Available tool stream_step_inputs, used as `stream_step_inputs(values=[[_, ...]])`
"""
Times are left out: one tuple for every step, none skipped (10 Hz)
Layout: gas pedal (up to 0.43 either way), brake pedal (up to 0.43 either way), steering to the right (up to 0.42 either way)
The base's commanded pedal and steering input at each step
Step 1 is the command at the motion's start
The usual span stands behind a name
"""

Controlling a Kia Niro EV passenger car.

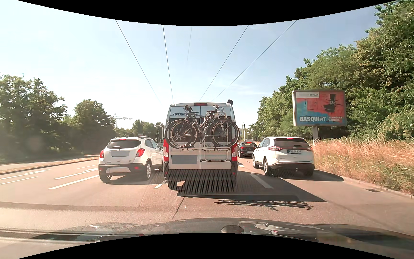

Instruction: Follow the waypoints while adhering to traffic rules and regulations

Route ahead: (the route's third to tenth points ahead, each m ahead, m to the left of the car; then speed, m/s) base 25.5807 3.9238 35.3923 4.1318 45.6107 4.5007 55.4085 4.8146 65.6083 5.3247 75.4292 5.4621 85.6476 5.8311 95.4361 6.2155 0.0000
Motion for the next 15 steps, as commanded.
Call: stream_step_inputs(values=[[0.000,0.207,-0.003],[0.000,0.207,-0.003],[0.000,0.207,-0.003],[0.000,0.207,-0.003],[0.000,0.207,-0.003],[0.000,0.207,-0.003],[0.000,0.207,-0.003],[0.000,0.207,-0.003],[0.000,0.207,-0.003],[0.000,0.201,-0.003],[0.000,0.207,-0.003],[0.000,0.207,-0.003],[0.000,0.207,-0.003],[0.000,0.207,-0.003],[0.000,0.207,-0.003]])
